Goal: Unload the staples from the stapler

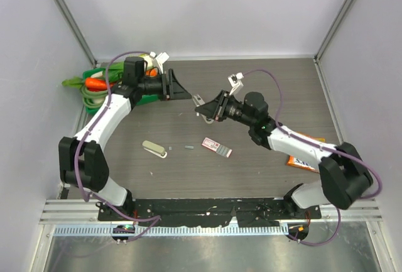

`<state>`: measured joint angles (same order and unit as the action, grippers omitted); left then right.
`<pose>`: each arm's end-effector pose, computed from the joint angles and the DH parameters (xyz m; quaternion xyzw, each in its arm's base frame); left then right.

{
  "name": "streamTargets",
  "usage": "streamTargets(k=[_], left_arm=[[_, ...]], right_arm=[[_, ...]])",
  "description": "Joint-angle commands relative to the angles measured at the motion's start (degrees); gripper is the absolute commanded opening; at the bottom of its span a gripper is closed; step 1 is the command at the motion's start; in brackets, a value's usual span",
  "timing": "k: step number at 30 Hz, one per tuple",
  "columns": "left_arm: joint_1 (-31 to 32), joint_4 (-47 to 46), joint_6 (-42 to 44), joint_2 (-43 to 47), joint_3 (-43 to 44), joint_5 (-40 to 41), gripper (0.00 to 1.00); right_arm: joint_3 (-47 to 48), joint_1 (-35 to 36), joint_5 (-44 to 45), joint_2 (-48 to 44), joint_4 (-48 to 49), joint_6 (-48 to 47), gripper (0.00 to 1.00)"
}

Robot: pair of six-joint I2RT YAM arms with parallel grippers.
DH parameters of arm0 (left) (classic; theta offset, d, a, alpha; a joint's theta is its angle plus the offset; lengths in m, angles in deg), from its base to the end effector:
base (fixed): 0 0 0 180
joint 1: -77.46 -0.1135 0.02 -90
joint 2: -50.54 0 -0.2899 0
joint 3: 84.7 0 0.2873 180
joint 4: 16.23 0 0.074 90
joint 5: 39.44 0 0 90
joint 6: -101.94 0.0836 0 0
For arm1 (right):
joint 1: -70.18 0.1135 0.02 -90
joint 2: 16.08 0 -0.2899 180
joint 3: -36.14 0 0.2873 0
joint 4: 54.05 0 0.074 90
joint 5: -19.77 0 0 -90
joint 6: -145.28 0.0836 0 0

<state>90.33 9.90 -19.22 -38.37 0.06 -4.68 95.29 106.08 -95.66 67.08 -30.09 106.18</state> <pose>0.3806 -0.1574 0.3212 0.1058 0.7953 -0.5381 0.2583 0.3009 0.2621 0.2843 -0.0642 0.7045 0.5869 0.3940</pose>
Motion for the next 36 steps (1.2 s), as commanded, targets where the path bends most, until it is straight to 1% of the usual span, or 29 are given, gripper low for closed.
streamTargets(k=[1,2,3,4,5,7,8,9,11,12,14,17,21,24,26,32,36], left_arm=[[1.7,11.5,16.7,-2.0,3.8,10.6,0.6],[2.7,11.7,18.0,-2.7,3.7,12.5,0.59],[3.5,12.5,19.3,-3.2,3.6,13.3,0.59],[4.5,13.0,20.7,-4.6,3.6,14.6,0.58],[6.7,13.5,23.7,-5.2,3.6,16.1,0.57],[9.4,14.6,26.3,-6.4,3.9,17.6,0.56],[12.5,15.4,29.6,-7.6,4.2,18.6,0.56],[14.1,16.3,30.9,-8.2,4.3,21.2,0.56],[18.2,16.7,33.9,-10.0,4.6,23.0,0.55],[19.5,17.2,35.4,-10.7,5.0,23.9,0.55],[22.2,17.4,36.2,-12.1,6.0,24.7,0.54],[24.6,17.3,36.6,-15.2,8.1,25.6,0.53],[26.2,17.8,36.4,-19.3,10.9,26.8,0.51],[26.9,16.2,35.8,-20.4,11.4,29.2,0.49],[27.1,14.5,33.2,-21.3,10.6,33.0,0.47],[29.9,9.9,31.4,-21.7,7.5,42.1,0.46],[30.5,10.5,28.5,-24.6,9.4,45.6,0.42]], right_arm=[[-2.2,0.1,6.9,-10.9,-16.2,-10.1,0.16],[-2.3,0.1,8.4,-12.2,-22.8,-12.7,0.16],[-2.2,0.1,10.5,-13.9,-26.2,-13.9,0.16],[-1.9,0.1,14.8,-15.4,-29.7,-15.2,0.16],[-1.9,0.1,17.5,-18.2,-35.4,-16.7,0.15],[-1.5,-0.1,21.9,-20.6,-41.4,-17.8,0.14],[-1.2,-0.3,27.1,-22.9,-44.0,-18.2,0.13],[-0.9,-0.6,29.2,-24.0,-48.3,-19.0,0.13],[-0.6,-1.1,32.9,-26.2,-52.8,-19.3,0.12],[-0.3,-1.4,35.7,-28.1,-53.9,-19.2,0.12],[-0.2,-1.9,36.9,-29.6,-56.3,-19.2,0.12],[0.1,-2.1,39.0,-31.6,-58.6,-19.0,0.11],[-0.2,-2.4,39.8,-32.6,-60.0,-18.9,0.1],[-0.4,-2.5,40.2,-33.7,-60.4,-19.0,0.1],[-0.6,-2.6,40.4,-34.4,-60.6,-19.3,0.09],[-1.2,-2.9,40.2,-35.0,-60.3,-19.3,0.09],[-1.9,-2.9,39.1,-34.9,-59.0,-19.2,0.09]])
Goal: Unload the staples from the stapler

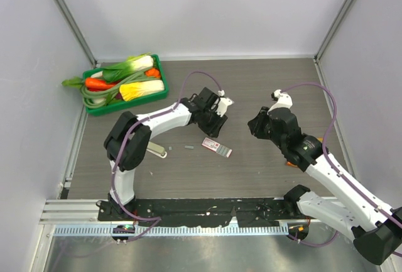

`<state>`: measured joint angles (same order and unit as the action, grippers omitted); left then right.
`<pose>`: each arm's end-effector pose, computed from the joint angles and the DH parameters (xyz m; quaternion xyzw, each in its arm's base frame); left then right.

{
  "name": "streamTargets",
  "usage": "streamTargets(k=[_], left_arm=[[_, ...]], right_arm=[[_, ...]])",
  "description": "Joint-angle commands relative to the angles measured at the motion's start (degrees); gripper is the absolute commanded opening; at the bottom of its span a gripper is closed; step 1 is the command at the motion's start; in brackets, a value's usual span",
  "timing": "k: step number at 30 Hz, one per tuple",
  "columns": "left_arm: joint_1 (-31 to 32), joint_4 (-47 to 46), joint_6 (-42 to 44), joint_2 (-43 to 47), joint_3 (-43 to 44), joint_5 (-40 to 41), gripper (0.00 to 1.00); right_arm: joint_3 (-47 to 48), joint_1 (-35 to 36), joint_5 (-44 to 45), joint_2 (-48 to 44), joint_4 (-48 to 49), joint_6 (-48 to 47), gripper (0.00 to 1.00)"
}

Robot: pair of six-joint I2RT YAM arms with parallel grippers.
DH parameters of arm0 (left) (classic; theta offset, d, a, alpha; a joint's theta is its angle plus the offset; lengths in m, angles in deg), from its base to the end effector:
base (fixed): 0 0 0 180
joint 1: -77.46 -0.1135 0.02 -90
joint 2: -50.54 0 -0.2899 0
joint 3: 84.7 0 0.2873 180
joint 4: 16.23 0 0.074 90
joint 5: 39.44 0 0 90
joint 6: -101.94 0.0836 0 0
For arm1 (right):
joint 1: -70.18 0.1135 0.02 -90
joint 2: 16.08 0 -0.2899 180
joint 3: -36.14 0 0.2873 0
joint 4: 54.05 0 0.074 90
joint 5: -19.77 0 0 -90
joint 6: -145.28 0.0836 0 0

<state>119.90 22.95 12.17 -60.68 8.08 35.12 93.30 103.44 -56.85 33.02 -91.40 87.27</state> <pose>0.3394 -0.3405 0.1623 0.3811 0.8728 -0.2198 0.2113 0.2198 0.1210 0.2969 0.0494 0.8576 0.1859 0.4769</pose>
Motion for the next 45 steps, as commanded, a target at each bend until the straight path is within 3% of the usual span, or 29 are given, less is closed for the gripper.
streamTargets(k=[1,11,23,32,37,45], left_arm=[[1.2,-2.4,-3.0,-2.9,1.5,6.2,0.42],[2.7,-3.2,-4.1,-4.9,0.0,8.5,0.42],[2.7,-3.1,-4.4,2.0,-7.4,5.4,0.42],[2.4,-2.3,-3.0,3.4,-6.5,6.0,0.43],[-1.4,-0.2,-2.8,4.3,-2.7,5.3,0.47],[-12.5,8.2,-0.8,7.5,5.2,-6.4,0.49]], right_arm=[[0.1,-0.2,0.1,-0.8,2.5,-0.3,0.09],[-1.4,-0.3,-1.3,-0.3,5.1,-0.3,0.09],[-3.3,-0.1,-2.0,2.7,6.3,-0.7,0.08],[-5.1,-0.1,-5.3,8.5,10.3,-1.5,0.08],[-4.6,2.2,-6.0,14.6,12.0,-3.9,0.08],[-0.1,13.3,0.8,26.6,13.5,-9.0,0.08]])
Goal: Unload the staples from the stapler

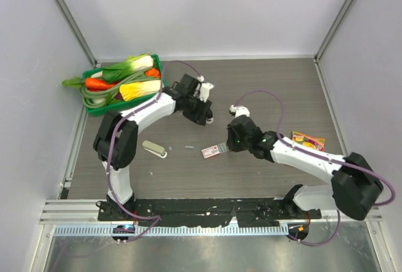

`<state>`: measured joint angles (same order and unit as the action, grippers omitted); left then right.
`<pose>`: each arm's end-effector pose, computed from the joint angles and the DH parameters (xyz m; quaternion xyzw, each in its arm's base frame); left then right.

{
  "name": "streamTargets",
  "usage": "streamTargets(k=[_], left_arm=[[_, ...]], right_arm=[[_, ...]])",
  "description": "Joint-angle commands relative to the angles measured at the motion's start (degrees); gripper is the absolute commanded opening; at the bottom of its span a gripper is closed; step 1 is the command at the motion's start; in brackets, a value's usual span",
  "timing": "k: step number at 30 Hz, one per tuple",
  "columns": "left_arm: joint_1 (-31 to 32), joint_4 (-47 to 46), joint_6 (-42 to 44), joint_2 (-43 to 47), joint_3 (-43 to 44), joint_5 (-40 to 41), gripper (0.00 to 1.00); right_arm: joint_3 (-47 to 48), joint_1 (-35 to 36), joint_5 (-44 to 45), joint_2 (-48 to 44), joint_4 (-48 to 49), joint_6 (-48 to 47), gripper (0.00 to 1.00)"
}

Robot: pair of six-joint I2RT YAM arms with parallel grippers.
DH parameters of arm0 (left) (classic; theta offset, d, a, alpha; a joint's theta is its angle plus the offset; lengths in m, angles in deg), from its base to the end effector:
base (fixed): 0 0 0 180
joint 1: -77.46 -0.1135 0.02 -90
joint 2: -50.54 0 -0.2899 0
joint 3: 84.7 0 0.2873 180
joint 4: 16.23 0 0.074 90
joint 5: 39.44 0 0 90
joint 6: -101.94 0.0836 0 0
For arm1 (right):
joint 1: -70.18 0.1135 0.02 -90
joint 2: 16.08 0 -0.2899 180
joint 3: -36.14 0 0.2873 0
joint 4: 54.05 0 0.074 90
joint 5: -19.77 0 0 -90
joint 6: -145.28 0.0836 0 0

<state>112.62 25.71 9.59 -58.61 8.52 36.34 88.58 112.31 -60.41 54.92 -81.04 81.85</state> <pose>0.3755 -0.2896 0.1772 0.3022 0.9051 -0.2009 0.2218 0.2376 0.1957 0.1845 -0.0928 0.9182 0.1472 0.3558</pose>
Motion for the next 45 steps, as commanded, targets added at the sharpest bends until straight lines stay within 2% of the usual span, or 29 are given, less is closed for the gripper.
streamTargets(k=[1,4,12,45], left_arm=[[-6.2,7.7,2.0,5.8,5.3,-8.9,0.49],[-9.2,10.4,2.1,8.2,5.5,-11.9,0.49],[-12.0,12.5,5.7,13.7,-0.6,-12.6,0.49],[-12.8,12.7,5.9,15.3,-3.2,-15.5,0.49]], right_arm=[[5.2,5.8,5.2,6.0,2.9,-3.6,0.08],[6.8,7.0,7.9,9.0,3.2,-4.2,0.08],[10.1,10.6,15.7,14.5,1.6,-4.9,0.08],[5.5,12.7,18.5,20.8,11.8,-5.6,0.1]])
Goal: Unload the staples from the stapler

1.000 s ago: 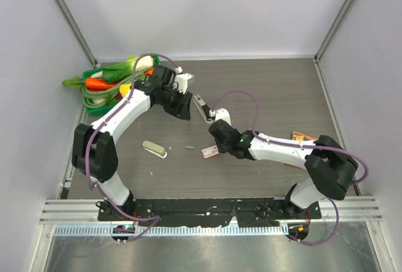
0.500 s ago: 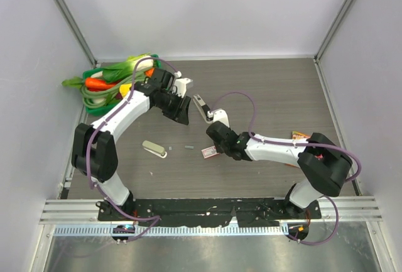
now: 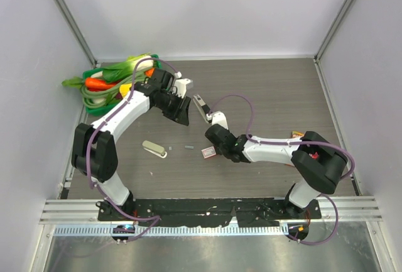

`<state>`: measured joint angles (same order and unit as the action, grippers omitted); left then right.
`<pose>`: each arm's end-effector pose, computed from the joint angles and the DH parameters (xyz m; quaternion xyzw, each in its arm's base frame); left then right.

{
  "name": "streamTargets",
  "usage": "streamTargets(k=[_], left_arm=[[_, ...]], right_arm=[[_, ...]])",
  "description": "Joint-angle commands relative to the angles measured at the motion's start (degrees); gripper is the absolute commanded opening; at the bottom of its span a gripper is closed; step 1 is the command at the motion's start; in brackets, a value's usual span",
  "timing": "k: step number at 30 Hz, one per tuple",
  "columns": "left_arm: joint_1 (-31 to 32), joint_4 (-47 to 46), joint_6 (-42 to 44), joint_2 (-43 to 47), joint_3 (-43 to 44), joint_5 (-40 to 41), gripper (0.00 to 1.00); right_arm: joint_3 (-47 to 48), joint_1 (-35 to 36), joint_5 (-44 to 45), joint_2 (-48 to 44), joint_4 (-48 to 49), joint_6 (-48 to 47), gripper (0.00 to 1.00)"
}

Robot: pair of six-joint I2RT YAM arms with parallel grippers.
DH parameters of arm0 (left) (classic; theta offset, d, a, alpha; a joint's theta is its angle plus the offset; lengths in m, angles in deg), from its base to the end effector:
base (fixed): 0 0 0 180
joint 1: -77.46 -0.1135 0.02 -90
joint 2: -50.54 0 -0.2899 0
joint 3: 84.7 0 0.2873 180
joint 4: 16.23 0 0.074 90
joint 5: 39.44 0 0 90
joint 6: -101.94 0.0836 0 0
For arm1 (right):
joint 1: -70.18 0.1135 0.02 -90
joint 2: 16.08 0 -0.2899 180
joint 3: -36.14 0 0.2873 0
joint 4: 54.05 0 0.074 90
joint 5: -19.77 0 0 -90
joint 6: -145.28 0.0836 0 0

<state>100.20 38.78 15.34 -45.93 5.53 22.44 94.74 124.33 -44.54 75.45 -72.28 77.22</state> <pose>0.3623 -0.1946 0.2408 0.2712 0.9017 -0.2724 0.1979 0.2417 0.2726 0.1308 -0.1841 0.9039 0.0347 0.3845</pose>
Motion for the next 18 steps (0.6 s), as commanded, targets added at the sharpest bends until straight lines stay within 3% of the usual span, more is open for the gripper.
streamTargets(k=[1,12,18], left_arm=[[-0.4,-0.3,0.2,2.6,-0.3,-1.5,0.49],[-0.5,-0.9,-0.2,2.9,-0.6,-1.2,0.5],[-0.6,-0.9,-0.3,2.9,-0.7,-1.2,0.49]], right_arm=[[-0.8,1.0,2.6,0.4,2.9,-0.9,0.1],[-1.6,2.5,4.8,0.8,3.0,-1.5,0.14],[-1.8,3.1,5.2,0.5,2.7,-1.3,0.24]])
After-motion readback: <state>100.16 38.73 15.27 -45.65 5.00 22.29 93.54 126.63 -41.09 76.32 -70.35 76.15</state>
